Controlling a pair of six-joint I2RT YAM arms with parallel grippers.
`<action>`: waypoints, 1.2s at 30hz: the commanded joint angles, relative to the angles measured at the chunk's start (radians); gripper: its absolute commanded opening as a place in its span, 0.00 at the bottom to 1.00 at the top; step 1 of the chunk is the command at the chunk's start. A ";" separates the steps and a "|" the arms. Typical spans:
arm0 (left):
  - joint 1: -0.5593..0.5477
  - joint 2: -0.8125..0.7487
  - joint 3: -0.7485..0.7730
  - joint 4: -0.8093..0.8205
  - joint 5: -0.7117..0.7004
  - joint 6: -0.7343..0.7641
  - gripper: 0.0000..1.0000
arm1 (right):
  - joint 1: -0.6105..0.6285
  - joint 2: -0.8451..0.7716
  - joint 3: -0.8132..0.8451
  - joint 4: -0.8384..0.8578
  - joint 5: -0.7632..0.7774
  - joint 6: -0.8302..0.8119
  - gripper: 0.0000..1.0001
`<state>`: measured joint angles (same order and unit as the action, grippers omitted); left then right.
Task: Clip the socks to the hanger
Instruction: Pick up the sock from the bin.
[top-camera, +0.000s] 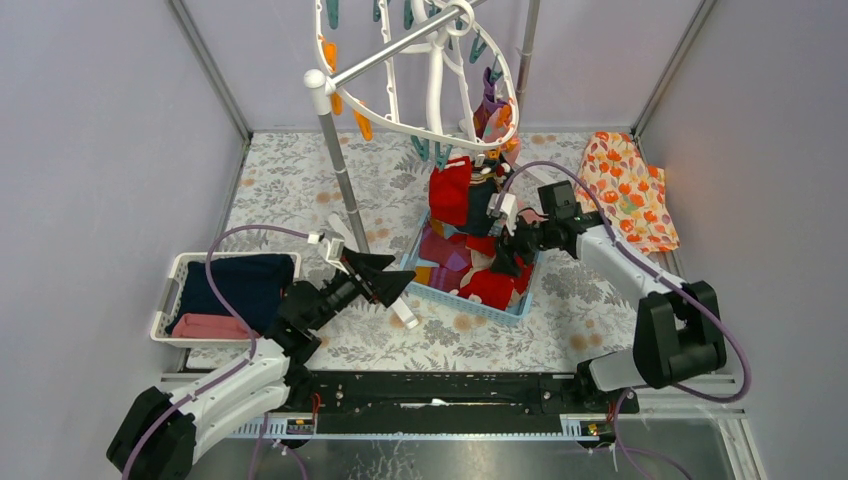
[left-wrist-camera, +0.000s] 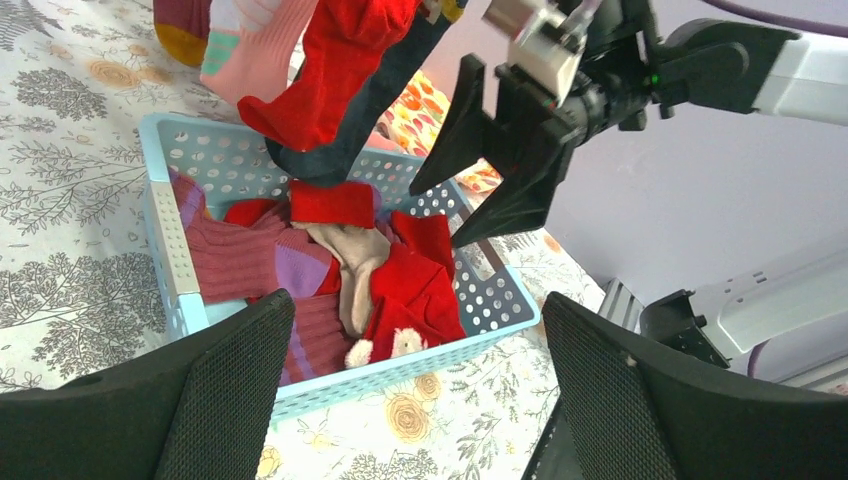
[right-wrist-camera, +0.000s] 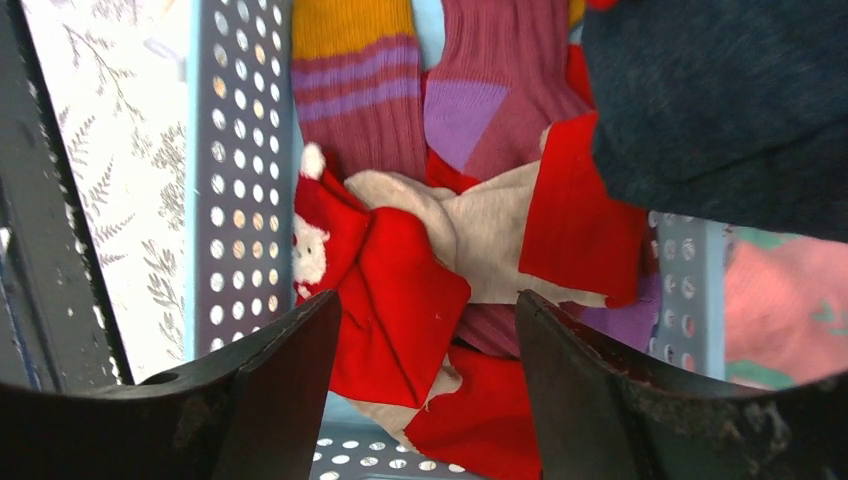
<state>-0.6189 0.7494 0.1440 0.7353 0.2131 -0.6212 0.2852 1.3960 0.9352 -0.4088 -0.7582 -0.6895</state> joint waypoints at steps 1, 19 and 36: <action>0.007 -0.013 -0.013 0.112 0.012 -0.020 0.97 | 0.025 0.048 -0.012 -0.057 0.014 -0.179 0.74; 0.007 0.053 -0.026 0.208 0.085 -0.061 0.96 | 0.085 0.148 -0.030 -0.038 0.058 -0.358 0.64; 0.008 0.025 -0.018 0.224 0.158 -0.091 0.95 | -0.009 -0.106 0.091 -0.252 -0.152 -0.360 0.00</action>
<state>-0.6189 0.7639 0.1276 0.8841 0.3164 -0.6922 0.3279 1.3285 0.9436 -0.5667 -0.7849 -1.0588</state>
